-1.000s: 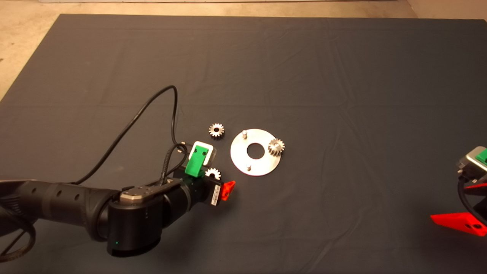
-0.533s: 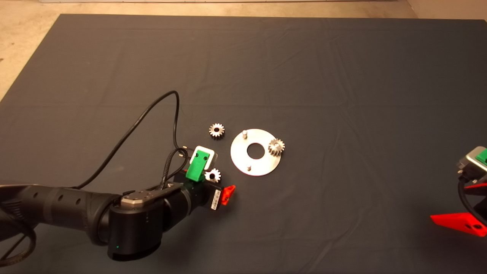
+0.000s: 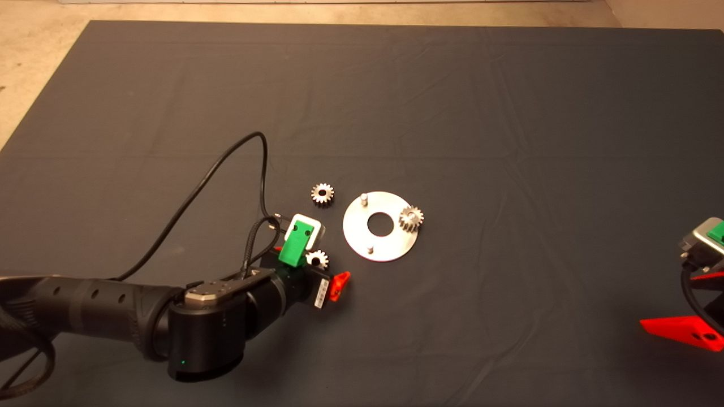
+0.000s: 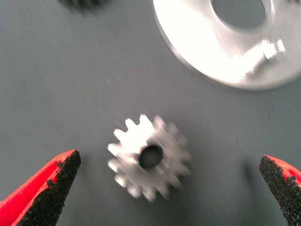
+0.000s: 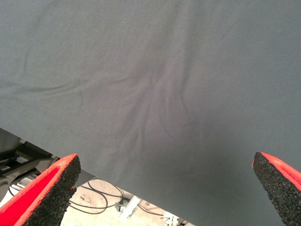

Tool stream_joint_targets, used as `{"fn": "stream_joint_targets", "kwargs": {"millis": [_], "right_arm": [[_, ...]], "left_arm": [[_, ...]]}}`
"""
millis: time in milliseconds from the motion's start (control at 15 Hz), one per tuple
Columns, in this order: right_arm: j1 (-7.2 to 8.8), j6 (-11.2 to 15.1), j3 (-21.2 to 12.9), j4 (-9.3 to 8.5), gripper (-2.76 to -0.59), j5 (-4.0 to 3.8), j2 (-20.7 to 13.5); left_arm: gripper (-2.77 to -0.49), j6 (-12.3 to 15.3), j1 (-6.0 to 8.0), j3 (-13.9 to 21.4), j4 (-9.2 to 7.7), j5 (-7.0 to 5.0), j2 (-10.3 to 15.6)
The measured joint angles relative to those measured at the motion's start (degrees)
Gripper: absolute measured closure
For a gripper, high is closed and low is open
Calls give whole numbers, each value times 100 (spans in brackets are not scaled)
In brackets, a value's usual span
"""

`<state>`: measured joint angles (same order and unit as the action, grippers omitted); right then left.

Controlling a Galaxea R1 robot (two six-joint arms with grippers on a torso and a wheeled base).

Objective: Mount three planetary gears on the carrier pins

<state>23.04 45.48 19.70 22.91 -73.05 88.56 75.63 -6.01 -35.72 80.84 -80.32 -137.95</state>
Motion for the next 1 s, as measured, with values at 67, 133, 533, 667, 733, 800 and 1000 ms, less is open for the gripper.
{"fn": "stream_joint_targets", "kwargs": {"millis": [67, 133, 533, 667, 733, 800, 1000], "right_arm": [[0, 0, 0, 0, -273, 1, 0], [0, 0, 0, 0, -273, 3, 0], [0, -1, 0, 0, -273, 1, -11], [-2, -1, 0, 0, -273, 0, -74], [0, -1, 0, 0, -273, 0, -80], [0, -1, 0, 0, -273, 1, -78], [0, -1, 0, 1, -273, 1, -78]], "left_arm": [[-276, -5, -29, -22, 0, 9, -1], [-276, -6, -27, -55, 4, 14, 1], [-276, -154, -74, -91, 30, 49, -1], [-276, -259, -77, -208, 69, 102, 0], [-276, -291, -77, -236, 72, 117, -1], [-276, -293, -77, -236, 80, 146, -1], [-276, -293, -77, -236, 83, 147, 0]]}}
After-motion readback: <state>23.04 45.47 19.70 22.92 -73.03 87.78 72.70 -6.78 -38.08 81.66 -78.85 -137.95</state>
